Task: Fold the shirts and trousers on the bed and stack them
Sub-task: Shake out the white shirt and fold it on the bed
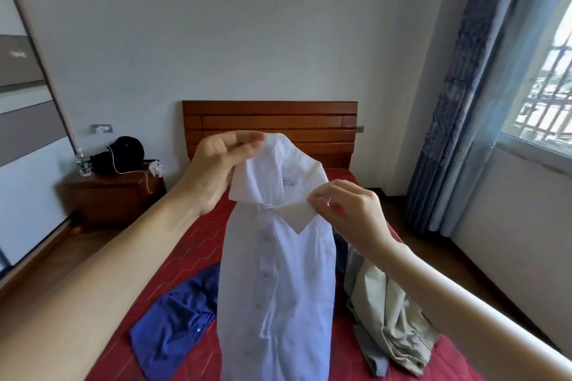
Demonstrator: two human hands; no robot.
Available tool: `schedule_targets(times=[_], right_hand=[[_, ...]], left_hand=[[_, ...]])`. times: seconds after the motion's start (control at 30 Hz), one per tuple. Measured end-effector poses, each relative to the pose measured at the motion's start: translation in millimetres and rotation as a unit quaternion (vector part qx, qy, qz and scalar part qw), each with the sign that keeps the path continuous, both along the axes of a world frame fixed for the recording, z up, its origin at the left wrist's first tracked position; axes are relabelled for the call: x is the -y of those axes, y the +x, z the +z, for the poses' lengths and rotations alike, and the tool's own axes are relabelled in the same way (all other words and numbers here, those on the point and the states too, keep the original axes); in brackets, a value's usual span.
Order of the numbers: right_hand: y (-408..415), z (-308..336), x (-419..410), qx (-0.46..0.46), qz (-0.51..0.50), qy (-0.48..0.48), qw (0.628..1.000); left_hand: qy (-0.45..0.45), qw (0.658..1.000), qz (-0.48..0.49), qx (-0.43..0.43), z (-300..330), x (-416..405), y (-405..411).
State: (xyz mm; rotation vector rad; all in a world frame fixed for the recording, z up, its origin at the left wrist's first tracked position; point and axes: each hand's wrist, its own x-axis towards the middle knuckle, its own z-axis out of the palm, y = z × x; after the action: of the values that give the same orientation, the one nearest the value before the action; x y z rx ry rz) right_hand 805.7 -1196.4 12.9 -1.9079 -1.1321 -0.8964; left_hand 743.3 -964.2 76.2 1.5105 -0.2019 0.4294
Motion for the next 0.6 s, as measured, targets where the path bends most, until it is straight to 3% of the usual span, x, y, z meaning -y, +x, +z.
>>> schedule_targets(times=[0.17, 0.3, 0.37, 0.47, 0.53, 0.6], right_hand=[[17.0, 8.4, -26.3, -0.26, -0.051, 0.028, 0.964], [25.9, 5.3, -48.3, -0.484, 0.116, 0.073, 0.864], [27.6, 4.3, -56.5, -0.504, 0.138, 0.104, 0.846], [34.5, 13.7, -59.0, -0.476, 0.137, 0.111, 0.861], [39.8, 25.3, -56.9, -0.458, 0.145, 0.102, 0.871], [45.0, 36.9, -56.5, -0.43, 0.133, 0.076, 0.89]], left_hand=[[0.017, 0.995, 0.082, 0.06, 9.4, 3.5, -1.5], [0.018, 0.993, 0.084, 0.078, 14.9, 1.3, -5.0], [-0.005, 0.994, 0.082, 0.073, 15.5, -7.1, -6.8], [-0.018, 0.996, 0.071, 0.05, 13.9, -31.5, -10.4], [0.047, 0.992, 0.114, 0.028, 8.4, -48.2, -12.2], [0.178, 0.965, 0.192, 0.002, 1.0, -60.3, -14.2]])
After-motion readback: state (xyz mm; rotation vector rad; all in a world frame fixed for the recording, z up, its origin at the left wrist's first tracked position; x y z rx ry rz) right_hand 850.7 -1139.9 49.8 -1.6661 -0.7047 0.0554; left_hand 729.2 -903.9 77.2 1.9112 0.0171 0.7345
